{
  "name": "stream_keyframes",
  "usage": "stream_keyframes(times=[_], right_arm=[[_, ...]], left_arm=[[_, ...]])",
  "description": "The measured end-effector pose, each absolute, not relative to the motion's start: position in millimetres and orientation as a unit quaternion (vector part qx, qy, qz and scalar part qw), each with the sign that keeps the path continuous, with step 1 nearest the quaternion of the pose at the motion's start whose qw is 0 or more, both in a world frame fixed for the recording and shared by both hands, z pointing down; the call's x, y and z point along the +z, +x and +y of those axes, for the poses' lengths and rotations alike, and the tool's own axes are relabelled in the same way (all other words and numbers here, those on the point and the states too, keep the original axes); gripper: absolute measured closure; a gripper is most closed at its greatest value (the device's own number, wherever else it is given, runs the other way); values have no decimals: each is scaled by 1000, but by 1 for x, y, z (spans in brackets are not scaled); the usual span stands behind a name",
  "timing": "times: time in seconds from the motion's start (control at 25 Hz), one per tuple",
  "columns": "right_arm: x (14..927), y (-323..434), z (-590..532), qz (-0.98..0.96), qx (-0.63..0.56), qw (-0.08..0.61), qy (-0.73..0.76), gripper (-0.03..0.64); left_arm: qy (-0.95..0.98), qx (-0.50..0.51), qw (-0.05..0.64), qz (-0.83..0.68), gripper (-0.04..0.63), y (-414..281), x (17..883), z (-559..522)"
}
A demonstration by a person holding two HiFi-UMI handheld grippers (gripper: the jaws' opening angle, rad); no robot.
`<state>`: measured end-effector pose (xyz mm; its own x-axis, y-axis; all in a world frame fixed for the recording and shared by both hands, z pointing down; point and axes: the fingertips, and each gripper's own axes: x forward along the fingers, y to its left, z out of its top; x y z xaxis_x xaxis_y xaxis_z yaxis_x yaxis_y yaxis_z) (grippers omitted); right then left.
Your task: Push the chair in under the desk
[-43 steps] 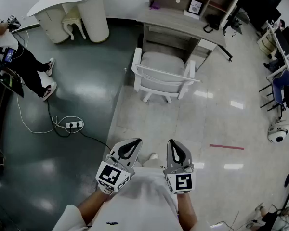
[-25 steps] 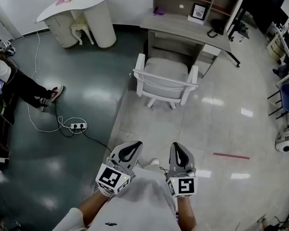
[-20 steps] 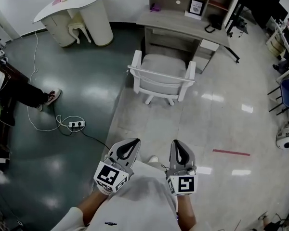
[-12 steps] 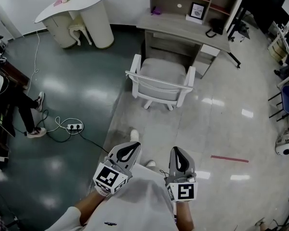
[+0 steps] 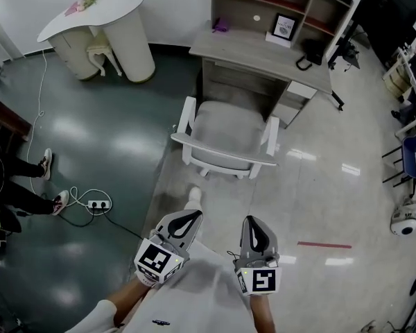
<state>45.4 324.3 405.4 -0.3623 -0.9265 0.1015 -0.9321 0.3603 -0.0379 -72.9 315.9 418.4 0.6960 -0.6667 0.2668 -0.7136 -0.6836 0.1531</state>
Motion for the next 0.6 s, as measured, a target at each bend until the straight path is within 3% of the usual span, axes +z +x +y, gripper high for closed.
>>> stream_keyframes(times=[0.6], right_arm=[[388,47,95,-780,97,39,617,604]], left_arm=[[936,113,146,-299,588,-72,404,71]])
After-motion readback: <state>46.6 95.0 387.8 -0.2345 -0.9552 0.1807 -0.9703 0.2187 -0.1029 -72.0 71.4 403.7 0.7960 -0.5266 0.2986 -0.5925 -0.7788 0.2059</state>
